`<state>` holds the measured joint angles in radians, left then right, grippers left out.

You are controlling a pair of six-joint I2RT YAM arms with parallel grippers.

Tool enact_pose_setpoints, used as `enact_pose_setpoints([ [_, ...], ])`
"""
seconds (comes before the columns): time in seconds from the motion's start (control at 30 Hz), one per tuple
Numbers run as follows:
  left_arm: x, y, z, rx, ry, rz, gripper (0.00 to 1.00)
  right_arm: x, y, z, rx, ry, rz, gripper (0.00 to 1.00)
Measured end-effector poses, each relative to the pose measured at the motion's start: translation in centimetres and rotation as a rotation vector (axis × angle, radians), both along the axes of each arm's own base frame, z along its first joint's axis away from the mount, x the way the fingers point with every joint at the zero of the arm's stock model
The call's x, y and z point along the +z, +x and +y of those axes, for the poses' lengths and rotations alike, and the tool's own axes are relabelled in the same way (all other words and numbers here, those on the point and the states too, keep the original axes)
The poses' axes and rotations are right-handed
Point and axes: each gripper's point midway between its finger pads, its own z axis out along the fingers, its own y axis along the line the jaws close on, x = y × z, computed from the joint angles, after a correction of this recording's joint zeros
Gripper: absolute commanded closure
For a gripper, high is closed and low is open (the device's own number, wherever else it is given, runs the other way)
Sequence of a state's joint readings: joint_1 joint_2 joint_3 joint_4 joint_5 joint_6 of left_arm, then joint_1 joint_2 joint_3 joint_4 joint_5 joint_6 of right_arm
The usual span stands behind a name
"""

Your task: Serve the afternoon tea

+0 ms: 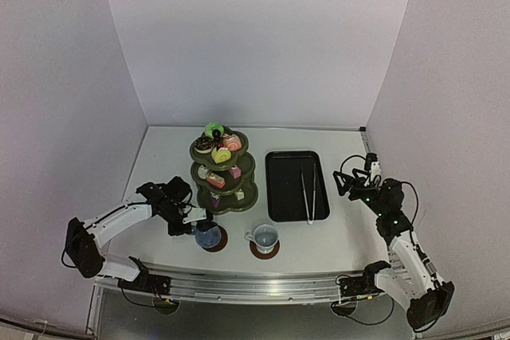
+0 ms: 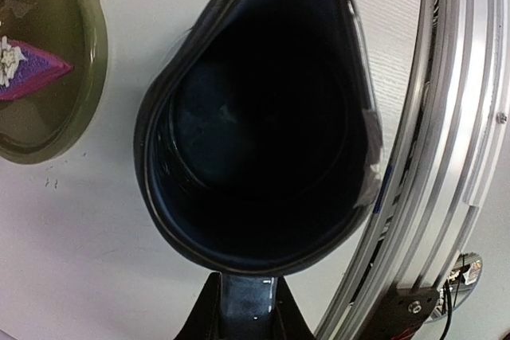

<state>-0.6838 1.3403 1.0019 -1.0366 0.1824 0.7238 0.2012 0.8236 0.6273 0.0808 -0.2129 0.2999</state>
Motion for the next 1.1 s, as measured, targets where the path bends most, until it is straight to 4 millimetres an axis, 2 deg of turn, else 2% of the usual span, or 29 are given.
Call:
enact_pose_setpoints([
  [0.1,-0.5,0.7,-1.1,-0.003,-0.008,-0.035,1.0,0.0,-0.5,-0.2,-0.007,0.018,0.006,0.02],
  [0.23,-1.7,1.9,-1.5,-0.022,-0.008,-0.088,1.0,-0.2,-0.8,-0.2,-0.009,0.026,0.026,0.02],
  [0.4,-3.8,1.0,-0.6,-0.095,0.026,-0.084,1.0,-0.6,-0.9,-0.3,-0.012,0.031,0.045,0.02],
  [1.1,-4.3,1.0,-1.8,-0.192,-0.035,-0.09,1.0,-1.5,-1.0,-0.3,-0.012,0.019,0.075,0.02],
])
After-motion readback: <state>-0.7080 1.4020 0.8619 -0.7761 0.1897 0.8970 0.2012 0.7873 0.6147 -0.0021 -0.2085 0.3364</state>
